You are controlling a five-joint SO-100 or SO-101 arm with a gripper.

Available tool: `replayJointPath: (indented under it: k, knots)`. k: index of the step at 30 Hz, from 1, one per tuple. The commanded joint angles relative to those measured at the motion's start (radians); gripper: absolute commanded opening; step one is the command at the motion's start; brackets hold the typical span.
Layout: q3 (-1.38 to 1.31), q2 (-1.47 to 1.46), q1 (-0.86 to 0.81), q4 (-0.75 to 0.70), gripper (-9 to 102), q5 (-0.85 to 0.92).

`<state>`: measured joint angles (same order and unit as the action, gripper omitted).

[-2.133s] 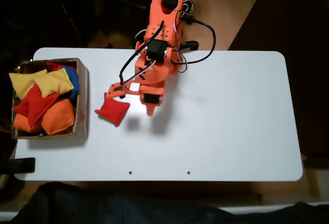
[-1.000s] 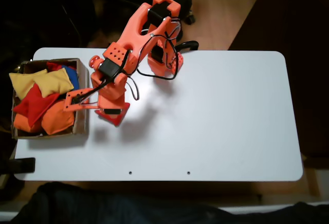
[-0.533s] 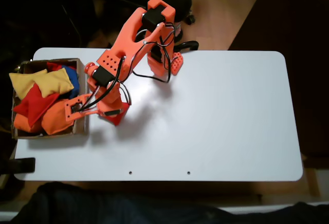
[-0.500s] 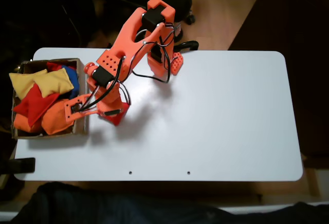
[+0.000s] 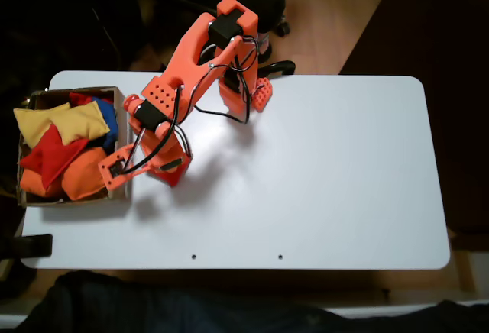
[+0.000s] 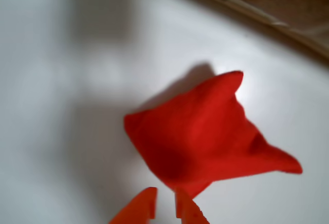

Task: Grasp a bag and put it in the box.

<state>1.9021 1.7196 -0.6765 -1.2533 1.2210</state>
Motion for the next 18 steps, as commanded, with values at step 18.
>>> replayJointPath:
  k: [18]
  knots:
    - [-0.048, 0.009, -0.094, 0.002, 35, 0.345]
